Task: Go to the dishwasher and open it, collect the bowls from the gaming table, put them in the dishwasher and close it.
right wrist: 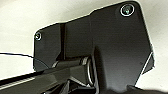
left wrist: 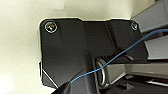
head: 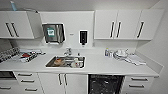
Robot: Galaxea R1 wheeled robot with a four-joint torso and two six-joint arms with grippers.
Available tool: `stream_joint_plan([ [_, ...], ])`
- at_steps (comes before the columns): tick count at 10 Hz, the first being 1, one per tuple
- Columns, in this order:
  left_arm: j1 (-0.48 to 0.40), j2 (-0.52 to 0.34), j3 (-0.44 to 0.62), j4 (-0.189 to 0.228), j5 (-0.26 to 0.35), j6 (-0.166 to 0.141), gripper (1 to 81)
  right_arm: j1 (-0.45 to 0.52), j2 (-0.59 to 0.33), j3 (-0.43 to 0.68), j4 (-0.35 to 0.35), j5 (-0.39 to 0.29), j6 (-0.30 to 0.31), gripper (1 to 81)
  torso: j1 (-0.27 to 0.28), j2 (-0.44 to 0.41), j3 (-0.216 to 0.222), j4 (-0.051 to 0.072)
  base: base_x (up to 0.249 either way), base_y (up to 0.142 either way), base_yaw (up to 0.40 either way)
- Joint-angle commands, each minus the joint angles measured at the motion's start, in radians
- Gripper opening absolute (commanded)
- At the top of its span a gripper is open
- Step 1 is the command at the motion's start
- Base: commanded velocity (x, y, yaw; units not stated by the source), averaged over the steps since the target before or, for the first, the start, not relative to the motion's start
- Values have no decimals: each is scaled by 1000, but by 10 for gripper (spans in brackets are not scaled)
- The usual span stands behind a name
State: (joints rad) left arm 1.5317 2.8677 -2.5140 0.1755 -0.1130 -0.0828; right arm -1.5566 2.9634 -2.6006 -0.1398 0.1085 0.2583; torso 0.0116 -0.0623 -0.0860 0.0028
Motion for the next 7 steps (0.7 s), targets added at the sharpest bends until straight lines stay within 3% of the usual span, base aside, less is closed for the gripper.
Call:
stream_joint_plan([
  [1,-35,-8,4,12,47,0,811,35,-5,4,-11,-52,-2,811,0,0,0,0,0,0,243],
  [7,-35,-13,1,7,41,0,811,42,2,4,-12,-52,-2,811,0,0,0,0,0,0,289],
])
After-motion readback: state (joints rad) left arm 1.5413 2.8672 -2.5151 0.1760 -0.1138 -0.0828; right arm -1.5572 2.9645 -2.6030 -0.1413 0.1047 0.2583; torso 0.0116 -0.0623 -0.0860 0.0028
